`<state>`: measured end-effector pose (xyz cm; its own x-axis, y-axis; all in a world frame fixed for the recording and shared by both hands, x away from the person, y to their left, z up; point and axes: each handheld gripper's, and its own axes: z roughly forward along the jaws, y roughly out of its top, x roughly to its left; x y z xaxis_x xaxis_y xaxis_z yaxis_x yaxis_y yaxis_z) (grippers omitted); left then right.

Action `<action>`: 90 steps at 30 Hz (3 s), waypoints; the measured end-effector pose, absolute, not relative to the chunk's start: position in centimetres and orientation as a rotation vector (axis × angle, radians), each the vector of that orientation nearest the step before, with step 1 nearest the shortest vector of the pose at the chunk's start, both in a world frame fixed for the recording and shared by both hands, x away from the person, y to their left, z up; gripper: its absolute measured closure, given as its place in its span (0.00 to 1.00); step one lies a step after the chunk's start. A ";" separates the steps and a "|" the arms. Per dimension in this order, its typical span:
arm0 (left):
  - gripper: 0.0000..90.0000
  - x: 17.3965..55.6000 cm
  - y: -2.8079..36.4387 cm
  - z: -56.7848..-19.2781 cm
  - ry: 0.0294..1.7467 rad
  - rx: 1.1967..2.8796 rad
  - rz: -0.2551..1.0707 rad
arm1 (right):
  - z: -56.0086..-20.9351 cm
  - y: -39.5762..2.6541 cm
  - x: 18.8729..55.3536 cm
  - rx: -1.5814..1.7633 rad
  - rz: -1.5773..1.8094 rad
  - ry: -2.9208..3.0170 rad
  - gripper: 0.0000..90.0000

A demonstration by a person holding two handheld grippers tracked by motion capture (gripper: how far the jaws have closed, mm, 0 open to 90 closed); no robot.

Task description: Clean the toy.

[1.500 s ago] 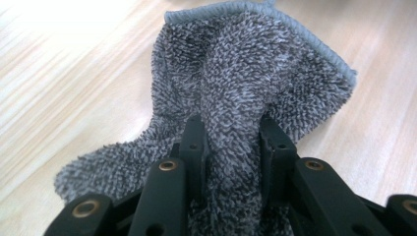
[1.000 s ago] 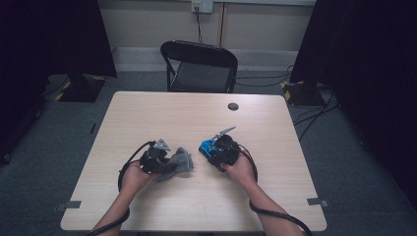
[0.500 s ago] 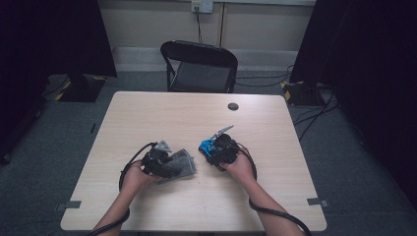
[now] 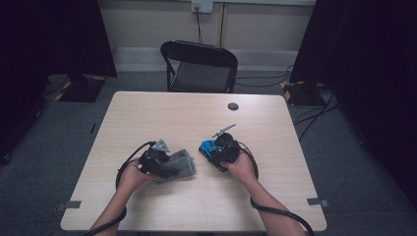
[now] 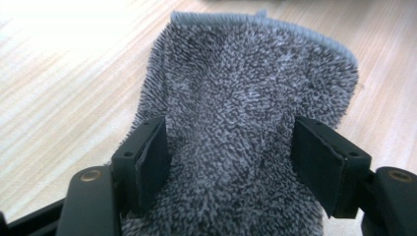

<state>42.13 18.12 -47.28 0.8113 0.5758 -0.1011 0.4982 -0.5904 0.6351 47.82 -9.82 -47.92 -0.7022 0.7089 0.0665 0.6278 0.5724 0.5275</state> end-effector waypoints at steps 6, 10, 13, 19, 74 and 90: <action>0.33 42.2 18.2 -47.4 0.782 2.345 0.133 | -47.4 -10.5 47.9 1.145 0.804 2.643 0.29; 0.32 42.5 17.7 -47.9 0.818 2.362 0.112 | -46.8 -10.6 47.7 1.133 0.797 2.651 0.29; 0.34 42.3 17.2 -47.8 0.801 2.409 0.128 | -46.6 -10.8 47.6 1.133 0.796 2.655 0.29; 0.79 42.0 16.4 -47.1 0.843 2.432 0.050 | -46.3 -11.2 47.1 1.126 0.789 2.668 0.29; 0.82 44.5 12.2 -43.2 0.925 2.364 0.132 | -44.6 -10.7 45.4 1.021 0.765 2.699 0.31; 0.82 44.5 14.6 -40.9 1.001 2.269 0.171 | -44.3 -11.3 45.5 1.023 0.788 2.713 0.31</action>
<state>44.53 14.55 -40.94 0.7007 0.7010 -0.1328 0.6168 -0.5016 0.6065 45.50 -11.27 -44.26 -0.7599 0.6478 0.0542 0.5759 0.6322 0.5183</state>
